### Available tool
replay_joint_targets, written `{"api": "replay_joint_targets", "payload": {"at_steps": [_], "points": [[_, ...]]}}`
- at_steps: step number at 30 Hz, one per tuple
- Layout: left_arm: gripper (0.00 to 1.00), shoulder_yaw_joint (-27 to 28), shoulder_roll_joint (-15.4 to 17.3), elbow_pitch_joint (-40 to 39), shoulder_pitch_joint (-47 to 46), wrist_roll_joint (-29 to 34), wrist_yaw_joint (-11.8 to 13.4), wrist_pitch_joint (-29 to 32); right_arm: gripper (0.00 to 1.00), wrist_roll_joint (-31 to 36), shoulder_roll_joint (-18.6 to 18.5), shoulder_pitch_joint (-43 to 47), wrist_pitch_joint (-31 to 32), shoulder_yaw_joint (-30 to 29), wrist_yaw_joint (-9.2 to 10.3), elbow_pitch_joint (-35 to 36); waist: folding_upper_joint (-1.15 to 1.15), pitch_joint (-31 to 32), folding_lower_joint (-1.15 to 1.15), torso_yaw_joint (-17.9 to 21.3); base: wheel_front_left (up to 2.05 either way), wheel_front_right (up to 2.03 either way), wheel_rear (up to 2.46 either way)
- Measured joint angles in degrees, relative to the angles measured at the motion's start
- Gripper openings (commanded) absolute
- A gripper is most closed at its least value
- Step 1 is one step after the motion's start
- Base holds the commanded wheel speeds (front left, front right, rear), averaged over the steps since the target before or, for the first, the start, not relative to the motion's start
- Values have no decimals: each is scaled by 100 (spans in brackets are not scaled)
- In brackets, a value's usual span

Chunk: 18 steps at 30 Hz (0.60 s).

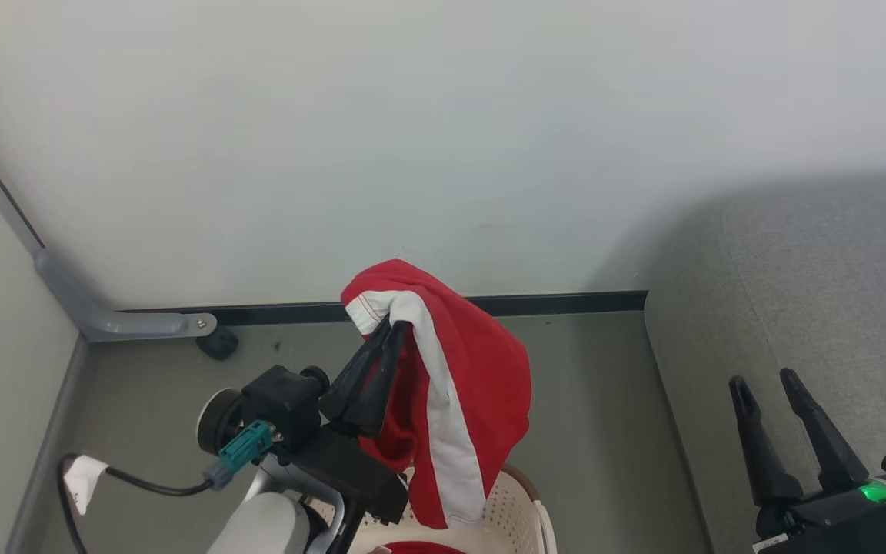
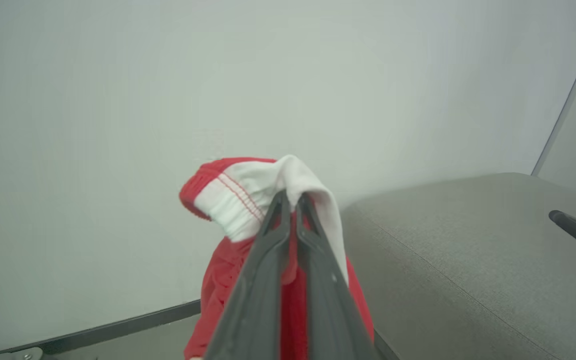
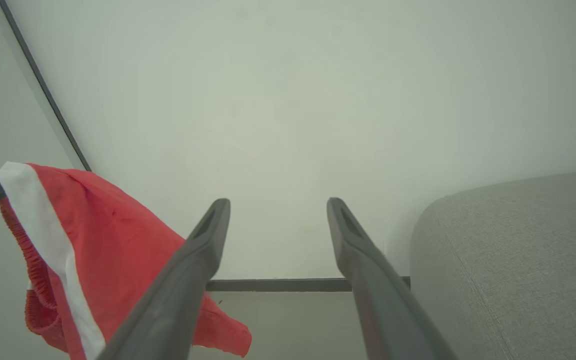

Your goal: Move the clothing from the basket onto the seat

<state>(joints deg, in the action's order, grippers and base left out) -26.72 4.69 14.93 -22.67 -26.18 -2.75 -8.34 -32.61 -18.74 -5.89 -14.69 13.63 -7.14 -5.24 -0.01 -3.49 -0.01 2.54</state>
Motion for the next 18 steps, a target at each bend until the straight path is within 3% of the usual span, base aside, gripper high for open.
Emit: {"api": "replay_joint_targets", "payload": {"at_steps": [10, 18], "points": [[0, -8, 102, -780, -13, 1, 232, 635, 100, 89, -7, 26, 60, 196, 0, 274, 1, -19, 2, -58, 0, 0, 0], [0, -110, 96, -1058, -41, 1, 326, 1062, 100, 278, -80, -299, 320, 675, 0, 321, 1, -43, 2, -116, 0, 0, 0]]}}
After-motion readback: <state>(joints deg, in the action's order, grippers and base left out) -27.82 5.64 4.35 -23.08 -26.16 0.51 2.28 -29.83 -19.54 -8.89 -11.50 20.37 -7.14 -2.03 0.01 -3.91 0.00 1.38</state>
